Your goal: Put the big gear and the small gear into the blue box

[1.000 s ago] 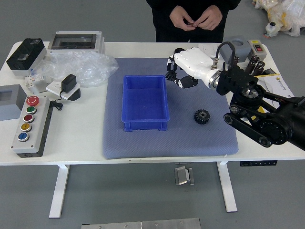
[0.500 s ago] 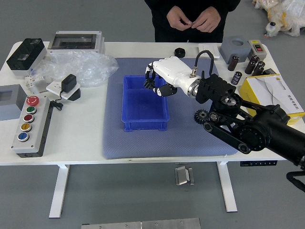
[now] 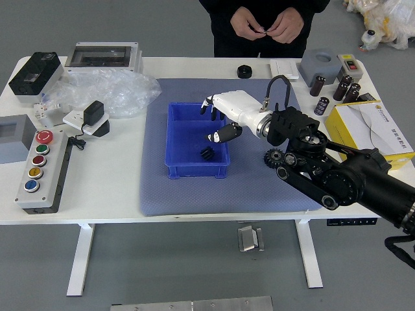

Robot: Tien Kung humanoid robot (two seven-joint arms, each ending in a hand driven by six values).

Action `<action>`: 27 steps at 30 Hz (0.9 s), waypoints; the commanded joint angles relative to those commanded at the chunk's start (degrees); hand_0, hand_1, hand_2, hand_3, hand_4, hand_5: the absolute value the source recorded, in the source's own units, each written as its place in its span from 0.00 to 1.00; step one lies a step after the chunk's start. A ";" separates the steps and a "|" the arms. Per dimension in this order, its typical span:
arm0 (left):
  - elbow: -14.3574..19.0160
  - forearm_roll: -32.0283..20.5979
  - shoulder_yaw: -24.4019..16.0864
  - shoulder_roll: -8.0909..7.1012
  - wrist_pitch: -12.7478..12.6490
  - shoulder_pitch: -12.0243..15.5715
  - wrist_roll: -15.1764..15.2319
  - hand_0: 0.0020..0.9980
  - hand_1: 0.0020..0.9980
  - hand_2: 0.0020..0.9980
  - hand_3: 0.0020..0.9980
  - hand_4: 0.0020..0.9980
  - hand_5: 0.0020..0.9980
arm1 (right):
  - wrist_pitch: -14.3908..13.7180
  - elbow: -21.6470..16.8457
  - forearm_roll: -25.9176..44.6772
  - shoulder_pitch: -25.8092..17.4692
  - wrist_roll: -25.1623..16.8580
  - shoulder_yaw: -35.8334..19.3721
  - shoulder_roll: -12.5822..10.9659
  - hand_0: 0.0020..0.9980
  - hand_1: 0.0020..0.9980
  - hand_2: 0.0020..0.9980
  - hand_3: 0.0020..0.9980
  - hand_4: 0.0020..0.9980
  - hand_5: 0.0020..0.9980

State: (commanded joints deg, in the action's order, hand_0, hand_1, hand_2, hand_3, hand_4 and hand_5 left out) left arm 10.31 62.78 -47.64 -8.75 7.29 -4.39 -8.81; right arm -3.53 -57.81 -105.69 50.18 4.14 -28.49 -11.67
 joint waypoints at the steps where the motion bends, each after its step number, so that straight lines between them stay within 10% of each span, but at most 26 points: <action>1: 0.00 -0.03 0.02 0.00 -0.01 -0.01 0.01 0.86 0.83 0.81 0.83 0.70 0.30 | 0.06 -0.02 0.05 -0.01 -0.01 -0.14 0.01 0.55 0.49 0.63 0.79 0.92 0.41; 27: 0.00 -0.74 -0.59 -0.08 -0.15 -0.29 0.19 0.86 0.83 0.81 0.83 0.70 0.30 | 6.49 -2.79 4.61 -4.15 0.26 -0.18 -16.88 0.57 0.53 0.64 0.71 0.91 0.41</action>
State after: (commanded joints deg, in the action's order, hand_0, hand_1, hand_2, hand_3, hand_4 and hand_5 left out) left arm 10.31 62.05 -48.23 -8.83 7.14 -4.67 -8.63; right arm 2.96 -60.60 -101.08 46.03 4.41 -28.67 -28.56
